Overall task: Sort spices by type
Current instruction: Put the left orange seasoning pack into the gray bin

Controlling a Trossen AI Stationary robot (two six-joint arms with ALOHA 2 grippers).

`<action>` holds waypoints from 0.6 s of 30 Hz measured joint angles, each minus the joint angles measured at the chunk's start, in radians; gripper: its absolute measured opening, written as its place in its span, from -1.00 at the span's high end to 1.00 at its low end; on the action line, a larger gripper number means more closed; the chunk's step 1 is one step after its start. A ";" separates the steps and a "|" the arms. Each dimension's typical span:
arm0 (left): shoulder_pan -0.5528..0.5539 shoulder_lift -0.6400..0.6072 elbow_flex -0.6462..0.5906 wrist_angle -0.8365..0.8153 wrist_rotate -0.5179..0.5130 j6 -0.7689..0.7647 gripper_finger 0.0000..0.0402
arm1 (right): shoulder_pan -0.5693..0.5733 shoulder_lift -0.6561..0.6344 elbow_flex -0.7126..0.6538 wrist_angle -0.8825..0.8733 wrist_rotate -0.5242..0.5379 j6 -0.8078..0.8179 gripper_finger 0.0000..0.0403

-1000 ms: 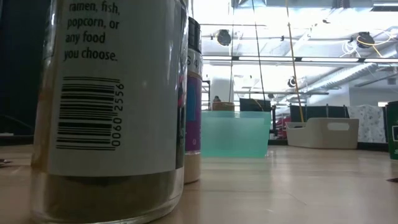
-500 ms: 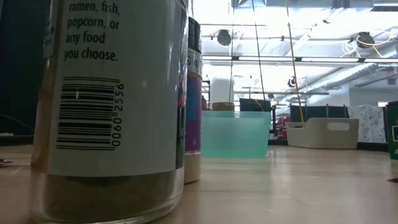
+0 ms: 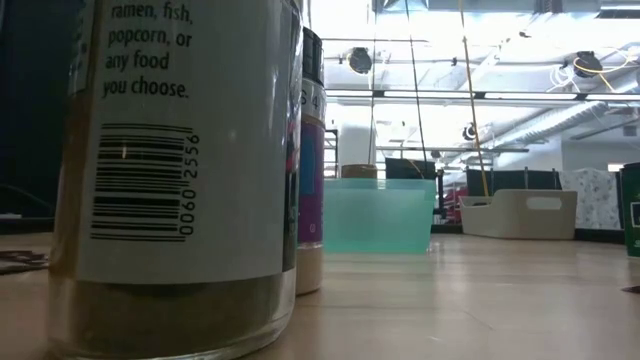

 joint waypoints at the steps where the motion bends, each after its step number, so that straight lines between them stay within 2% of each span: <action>1: 0.000 -0.002 0.000 0.000 -0.002 0.013 0.29 | 0.000 0.000 0.000 0.000 0.001 0.000 -0.68; 5: -0.001 -0.010 0.000 0.000 -0.003 0.044 0.80 | 0.000 0.000 0.000 0.000 0.006 -0.021 -0.68; 6: 0.000 -0.014 0.000 0.000 -0.003 0.053 0.87 | 0.000 0.000 0.000 0.000 0.016 -0.034 -0.68; 12: 0.020 -0.133 0.096 -0.121 -0.014 0.115 0.79 | -0.031 -0.022 0.000 -0.001 0.129 -0.212 -0.68; 15: 0.023 -0.231 0.154 -0.174 -0.094 0.200 0.80 | -0.052 -0.048 0.000 -0.001 0.179 -0.320 -0.68; 18: 0.025 -0.354 0.202 -0.142 -0.187 0.333 0.88 | -0.064 -0.076 0.000 -0.001 0.228 -0.415 -0.68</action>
